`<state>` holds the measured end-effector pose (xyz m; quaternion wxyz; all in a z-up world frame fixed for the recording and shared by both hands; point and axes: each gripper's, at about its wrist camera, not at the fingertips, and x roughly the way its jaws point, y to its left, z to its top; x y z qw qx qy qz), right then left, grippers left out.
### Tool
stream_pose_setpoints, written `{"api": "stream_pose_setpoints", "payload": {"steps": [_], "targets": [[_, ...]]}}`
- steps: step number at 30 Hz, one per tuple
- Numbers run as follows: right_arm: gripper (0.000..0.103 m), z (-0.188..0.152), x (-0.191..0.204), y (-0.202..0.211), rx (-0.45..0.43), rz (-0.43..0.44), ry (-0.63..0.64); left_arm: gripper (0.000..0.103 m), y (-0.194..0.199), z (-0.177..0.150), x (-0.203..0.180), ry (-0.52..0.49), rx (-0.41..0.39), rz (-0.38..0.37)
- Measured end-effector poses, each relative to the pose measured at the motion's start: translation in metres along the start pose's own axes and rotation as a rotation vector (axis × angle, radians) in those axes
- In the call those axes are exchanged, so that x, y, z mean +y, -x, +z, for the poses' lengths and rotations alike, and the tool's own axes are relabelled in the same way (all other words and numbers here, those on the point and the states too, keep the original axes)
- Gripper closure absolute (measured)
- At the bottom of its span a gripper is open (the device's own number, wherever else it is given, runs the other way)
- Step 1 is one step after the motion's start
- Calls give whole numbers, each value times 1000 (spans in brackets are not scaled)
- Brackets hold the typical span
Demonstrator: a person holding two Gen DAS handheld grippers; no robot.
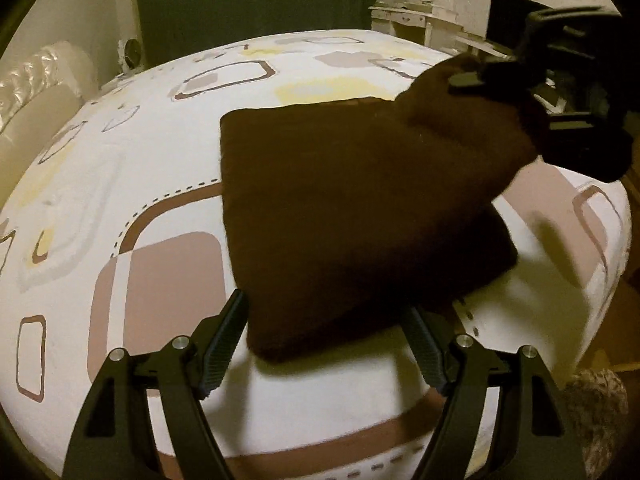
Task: Fold small clothes
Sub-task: 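Grasp the folded sweater corner with the right gripper and lift it, then lift the sweater edge with the right gripper while the left gripper moves to grasp beside it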
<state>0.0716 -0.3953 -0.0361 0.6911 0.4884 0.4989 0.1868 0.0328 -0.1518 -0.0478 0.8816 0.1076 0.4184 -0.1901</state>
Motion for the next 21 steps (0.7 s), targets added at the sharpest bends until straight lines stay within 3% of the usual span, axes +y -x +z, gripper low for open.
{"api": "stream_pose_setpoints", "payload": {"steps": [5, 11, 16, 21], "targets": [[90, 0, 6, 1, 3, 24, 9, 28, 3, 12, 12, 87, -50, 45], [91, -3, -1, 3, 5, 70, 0, 26, 3, 9, 34, 133, -89, 184], [94, -14, -28, -1, 15, 47, -27, 26, -7, -7, 40, 141, -31, 178], [96, -22, -62, -3, 5, -37, -53, 23, -9, -19, 44, 155, -23, 163]]}}
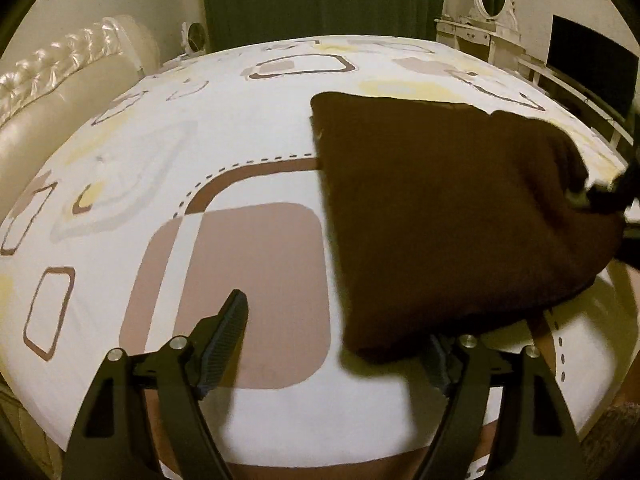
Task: Fold small clothes
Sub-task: 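Lift the sweater edge with the right gripper while the left gripper moves to grasp beside it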
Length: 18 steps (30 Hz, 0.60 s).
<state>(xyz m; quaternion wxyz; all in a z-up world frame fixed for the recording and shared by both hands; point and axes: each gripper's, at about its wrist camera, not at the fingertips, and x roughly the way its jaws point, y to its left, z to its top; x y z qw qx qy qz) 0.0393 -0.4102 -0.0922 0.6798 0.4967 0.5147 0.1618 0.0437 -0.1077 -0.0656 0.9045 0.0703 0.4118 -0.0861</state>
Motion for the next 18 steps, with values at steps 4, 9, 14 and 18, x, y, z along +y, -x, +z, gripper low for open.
{"api": "stream_pose_setpoints", "payload": {"steps": [4, 9, 14, 18], "targets": [[95, -1, -21, -1, -13, 0, -29, 23, -1, -2, 14, 52, 17, -64], [90, -5, -30, 0, -18, 36, -37, 23, 3, -7, 23, 60, 15, -101], [63, -3, -26, 10, -34, 55, -8, 23, 12, -17, 32, 28, 25, -167], [47, 3, -18, 18, -62, 63, 34, 23, 34, -29, 48, 18, 22, -291]]}}
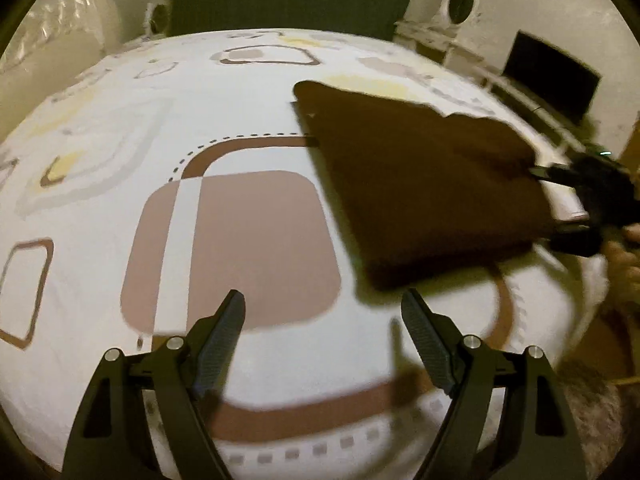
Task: Fold small clothes
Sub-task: 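Lift the sweater edge with the right gripper while the left gripper moves to grasp beside it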
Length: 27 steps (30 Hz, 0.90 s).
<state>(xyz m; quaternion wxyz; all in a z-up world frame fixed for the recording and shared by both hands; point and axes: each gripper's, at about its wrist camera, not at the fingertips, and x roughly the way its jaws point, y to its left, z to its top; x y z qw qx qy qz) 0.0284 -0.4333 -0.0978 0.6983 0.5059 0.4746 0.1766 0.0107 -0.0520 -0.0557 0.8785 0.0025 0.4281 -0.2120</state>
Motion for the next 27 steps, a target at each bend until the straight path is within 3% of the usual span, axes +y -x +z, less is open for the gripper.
{"api": "stream_pose_setpoints", "payload": {"steps": [6, 8, 10, 11, 13, 18, 24, 27], "targets": [[42, 18, 6, -5, -12, 33, 18, 23, 24, 17, 37, 229, -25, -188], [35, 20, 9, -7, 20, 50, 24, 23, 19, 29, 44, 274, -31, -199], [34, 15, 8, -8, 51, -10, 49, 23, 12, 37, 49, 287, -20, -199], [43, 12, 2, -6, 62, -56, 63, 23, 7, 41, 51, 288, -9, -188], [49, 8, -4, 1, 70, -114, 86, 23, -2, 46, 52, 285, 3, -178], [46, 13, -10, 34, 23, -163, 59, 23, -14, 52, 53, 272, 24, -165], [25, 24, 9, 31, -29, -1, 47, 23, -32, 69, 54, 303, 45, -211], [22, 39, 23, 6, -33, -12, 81, 23, -48, 81, 53, 313, 69, -234]]}}
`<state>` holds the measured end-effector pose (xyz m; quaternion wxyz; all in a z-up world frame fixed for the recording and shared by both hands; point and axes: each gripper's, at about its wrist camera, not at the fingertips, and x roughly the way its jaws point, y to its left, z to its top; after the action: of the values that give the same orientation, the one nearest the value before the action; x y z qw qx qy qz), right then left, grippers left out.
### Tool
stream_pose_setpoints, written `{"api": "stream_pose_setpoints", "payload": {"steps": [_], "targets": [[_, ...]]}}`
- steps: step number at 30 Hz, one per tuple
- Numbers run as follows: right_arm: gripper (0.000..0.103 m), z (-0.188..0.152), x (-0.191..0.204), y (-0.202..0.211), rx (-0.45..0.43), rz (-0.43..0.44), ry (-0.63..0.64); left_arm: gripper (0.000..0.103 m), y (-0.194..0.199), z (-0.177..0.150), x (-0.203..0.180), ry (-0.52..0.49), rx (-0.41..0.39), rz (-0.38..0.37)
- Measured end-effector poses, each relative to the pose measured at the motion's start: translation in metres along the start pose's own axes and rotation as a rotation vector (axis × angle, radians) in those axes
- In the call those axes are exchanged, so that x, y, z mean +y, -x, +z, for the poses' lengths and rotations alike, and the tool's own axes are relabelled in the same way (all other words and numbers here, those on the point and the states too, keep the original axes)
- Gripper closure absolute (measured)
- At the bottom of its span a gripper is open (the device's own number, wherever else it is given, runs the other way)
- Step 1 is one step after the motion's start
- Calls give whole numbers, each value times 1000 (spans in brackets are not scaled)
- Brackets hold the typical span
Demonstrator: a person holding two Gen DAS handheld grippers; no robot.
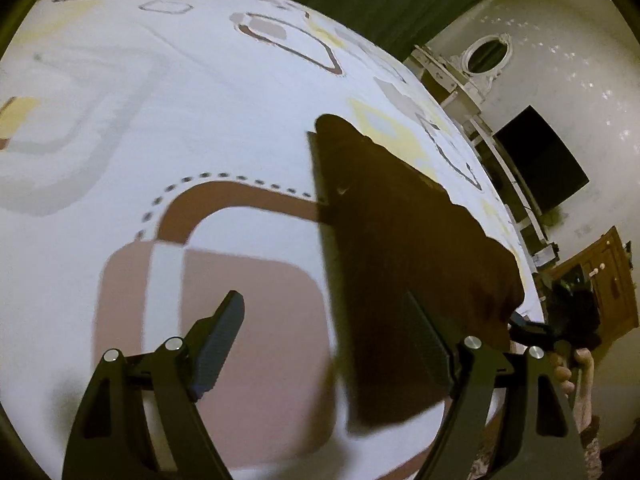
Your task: Fold small clothes
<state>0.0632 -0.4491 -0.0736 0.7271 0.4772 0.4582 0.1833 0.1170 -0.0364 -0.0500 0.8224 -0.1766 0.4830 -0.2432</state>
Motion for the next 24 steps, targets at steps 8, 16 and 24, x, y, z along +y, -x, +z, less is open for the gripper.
{"api": "stream_pose_setpoints", "payload": {"steps": [8, 16, 24], "targets": [[23, 55, -8, -75, 51, 41, -23, 21, -44, 46, -6, -4, 43, -42], [59, 75, 2, -108, 146, -10, 105, 44, -77, 76, -10, 18, 70, -129], [77, 70, 12, -116, 125, 2, 195, 89, -67, 74, -8, -34, 20, -54]]}}
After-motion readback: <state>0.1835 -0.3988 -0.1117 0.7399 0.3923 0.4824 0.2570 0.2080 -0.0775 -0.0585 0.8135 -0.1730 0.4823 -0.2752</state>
